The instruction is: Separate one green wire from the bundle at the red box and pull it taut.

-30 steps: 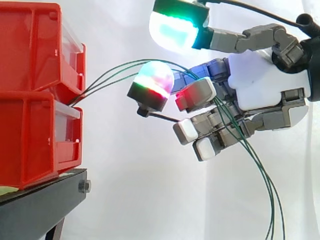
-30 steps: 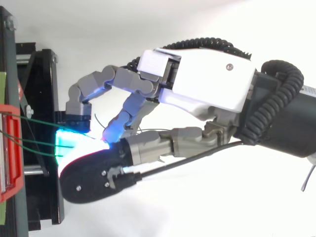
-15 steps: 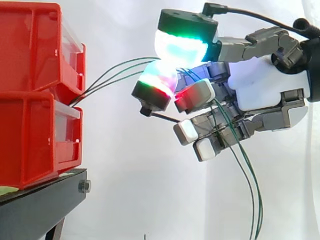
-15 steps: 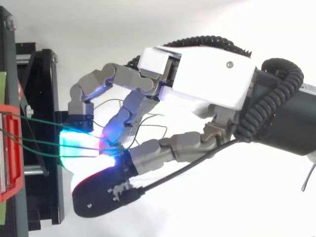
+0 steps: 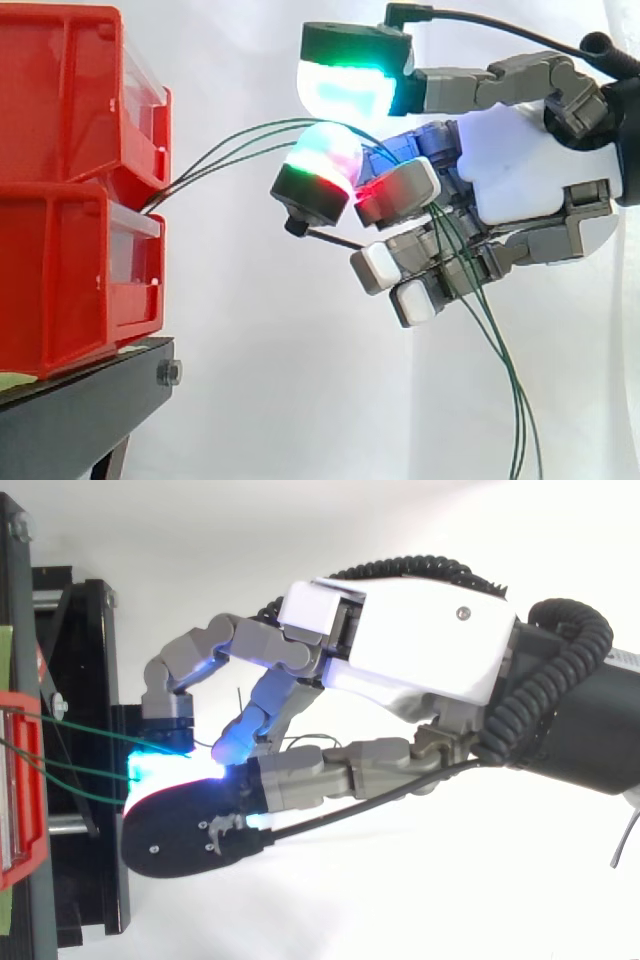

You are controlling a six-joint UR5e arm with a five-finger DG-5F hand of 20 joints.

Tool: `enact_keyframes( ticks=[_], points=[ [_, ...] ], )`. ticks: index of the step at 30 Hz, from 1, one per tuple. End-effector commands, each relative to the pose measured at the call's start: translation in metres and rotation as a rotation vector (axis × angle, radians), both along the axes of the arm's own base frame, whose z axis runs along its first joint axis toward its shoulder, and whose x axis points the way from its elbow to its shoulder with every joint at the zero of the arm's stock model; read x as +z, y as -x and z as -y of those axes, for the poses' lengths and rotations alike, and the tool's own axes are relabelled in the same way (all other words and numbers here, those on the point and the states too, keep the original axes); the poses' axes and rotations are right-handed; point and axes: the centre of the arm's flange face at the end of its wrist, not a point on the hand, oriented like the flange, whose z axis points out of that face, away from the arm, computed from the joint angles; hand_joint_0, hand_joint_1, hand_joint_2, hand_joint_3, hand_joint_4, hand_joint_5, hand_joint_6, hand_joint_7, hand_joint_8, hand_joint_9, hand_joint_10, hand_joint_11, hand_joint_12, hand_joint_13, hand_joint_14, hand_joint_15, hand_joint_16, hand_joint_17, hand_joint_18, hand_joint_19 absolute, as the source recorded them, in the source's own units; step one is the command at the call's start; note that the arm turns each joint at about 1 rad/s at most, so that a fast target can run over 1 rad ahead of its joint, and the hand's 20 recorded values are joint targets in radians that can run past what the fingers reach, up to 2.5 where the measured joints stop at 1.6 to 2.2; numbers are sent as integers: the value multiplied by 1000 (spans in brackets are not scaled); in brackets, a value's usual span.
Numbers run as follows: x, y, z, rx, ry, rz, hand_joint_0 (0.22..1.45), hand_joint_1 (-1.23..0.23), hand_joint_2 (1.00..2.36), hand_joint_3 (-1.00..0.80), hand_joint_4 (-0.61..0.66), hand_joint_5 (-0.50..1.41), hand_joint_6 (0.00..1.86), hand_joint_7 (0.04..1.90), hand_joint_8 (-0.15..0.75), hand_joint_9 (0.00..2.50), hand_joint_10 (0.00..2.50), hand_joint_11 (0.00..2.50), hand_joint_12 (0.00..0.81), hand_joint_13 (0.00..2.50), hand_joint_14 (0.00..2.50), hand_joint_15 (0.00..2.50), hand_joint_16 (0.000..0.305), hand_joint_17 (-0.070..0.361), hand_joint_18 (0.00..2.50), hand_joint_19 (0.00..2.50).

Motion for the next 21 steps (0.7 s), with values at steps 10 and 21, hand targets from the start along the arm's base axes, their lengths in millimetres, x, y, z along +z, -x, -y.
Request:
enact_keyframes(
  ticks=[10, 21],
  points=[
    [-1, 0, 1, 0, 0, -3, 684, -871, 1005, -424, 5, -184, 909, 1014, 247, 1124, 16, 1346, 393, 897, 27, 722, 48, 109, 828, 636],
    [0, 0, 1, 2, 0, -5, 668, -881, 1000, -500, 55, -177, 899, 999, 244, 1118, 16, 1322, 389, 883, 25, 710, 47, 105, 814, 618]
  ],
)
